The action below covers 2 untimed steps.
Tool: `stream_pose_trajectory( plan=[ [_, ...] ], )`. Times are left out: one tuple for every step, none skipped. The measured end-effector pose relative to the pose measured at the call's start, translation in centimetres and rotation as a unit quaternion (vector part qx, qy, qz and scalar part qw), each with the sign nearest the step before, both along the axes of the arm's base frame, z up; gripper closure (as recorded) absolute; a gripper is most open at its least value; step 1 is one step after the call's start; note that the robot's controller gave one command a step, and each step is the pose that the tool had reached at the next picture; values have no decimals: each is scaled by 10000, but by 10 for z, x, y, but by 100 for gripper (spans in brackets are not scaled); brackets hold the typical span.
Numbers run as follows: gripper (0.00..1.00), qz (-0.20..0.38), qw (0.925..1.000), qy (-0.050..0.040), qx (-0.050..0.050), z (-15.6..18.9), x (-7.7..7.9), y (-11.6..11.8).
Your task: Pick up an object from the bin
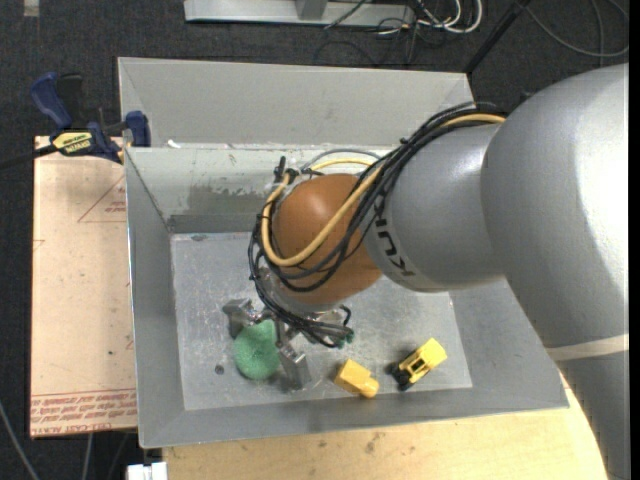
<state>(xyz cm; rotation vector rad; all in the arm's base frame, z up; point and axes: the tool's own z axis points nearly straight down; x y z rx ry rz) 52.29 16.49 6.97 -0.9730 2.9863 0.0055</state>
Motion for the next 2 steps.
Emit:
stream_pose_trajectory(
  plan=[
    [100,402,9992,-12,-4,0,34,3],
    [100,403,9992,-9,-3,0,34,3]
  ],
)
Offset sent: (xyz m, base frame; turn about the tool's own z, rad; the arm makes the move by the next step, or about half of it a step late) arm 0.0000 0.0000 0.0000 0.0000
